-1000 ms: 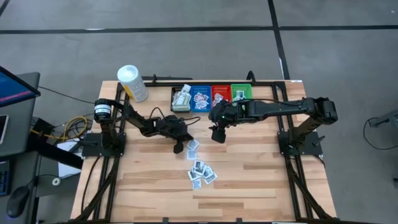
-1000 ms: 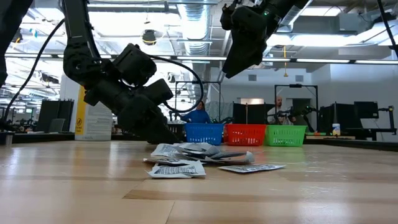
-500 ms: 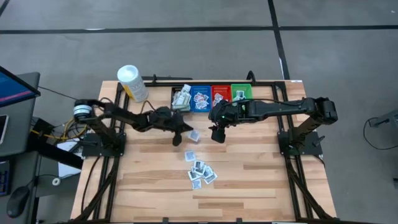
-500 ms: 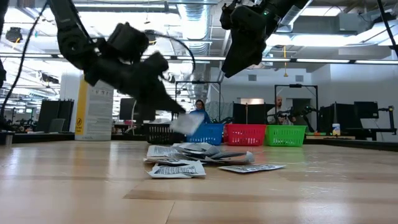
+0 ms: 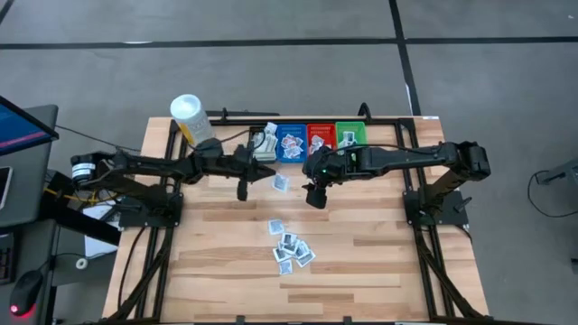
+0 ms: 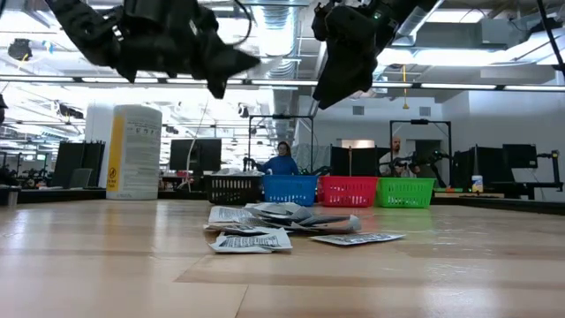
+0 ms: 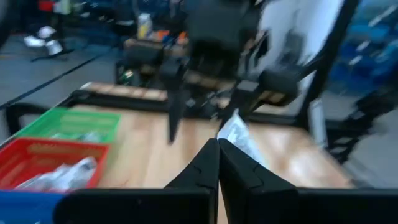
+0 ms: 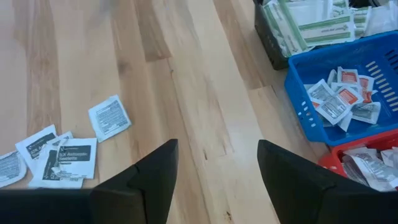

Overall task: Pick & Place First Aid Supplies
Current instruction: Put the gray towelette pack in the red bin

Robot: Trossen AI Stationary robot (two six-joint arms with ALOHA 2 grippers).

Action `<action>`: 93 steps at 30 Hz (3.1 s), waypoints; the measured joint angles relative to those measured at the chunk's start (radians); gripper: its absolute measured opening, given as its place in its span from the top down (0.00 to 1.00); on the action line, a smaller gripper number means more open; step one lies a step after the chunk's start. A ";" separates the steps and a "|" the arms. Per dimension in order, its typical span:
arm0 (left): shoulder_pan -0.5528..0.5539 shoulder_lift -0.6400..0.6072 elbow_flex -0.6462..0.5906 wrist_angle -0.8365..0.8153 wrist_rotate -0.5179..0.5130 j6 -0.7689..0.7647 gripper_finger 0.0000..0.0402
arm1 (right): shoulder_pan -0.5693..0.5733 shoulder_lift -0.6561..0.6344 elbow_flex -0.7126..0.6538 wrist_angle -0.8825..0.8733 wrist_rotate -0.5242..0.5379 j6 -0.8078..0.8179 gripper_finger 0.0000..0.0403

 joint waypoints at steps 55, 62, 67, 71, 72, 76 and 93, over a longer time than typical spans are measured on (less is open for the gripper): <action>-0.026 -0.294 0.007 0.856 0.156 -0.770 0.99 | 0.010 0.000 0.000 0.308 0.000 0.053 0.47; -0.070 -0.341 0.007 0.856 0.155 -0.770 0.99 | 0.009 0.000 0.000 0.308 0.000 0.053 0.47; -0.088 -0.357 0.007 0.856 0.157 -0.770 0.99 | 0.008 0.000 0.000 0.308 0.001 0.052 0.47; -0.088 -0.360 0.007 0.856 0.157 -0.770 0.99 | 0.008 0.000 0.000 0.307 0.001 0.051 0.47; -0.088 -0.360 0.007 0.855 0.157 -0.771 0.99 | 0.008 0.000 0.000 0.307 0.001 0.051 0.47; -0.087 -0.360 0.007 0.855 0.157 -0.770 0.99 | 0.008 0.000 0.000 0.308 0.001 0.051 0.47; -0.087 -0.359 0.007 0.855 0.157 -0.745 0.99 | 0.010 0.000 0.000 0.307 0.000 0.048 0.47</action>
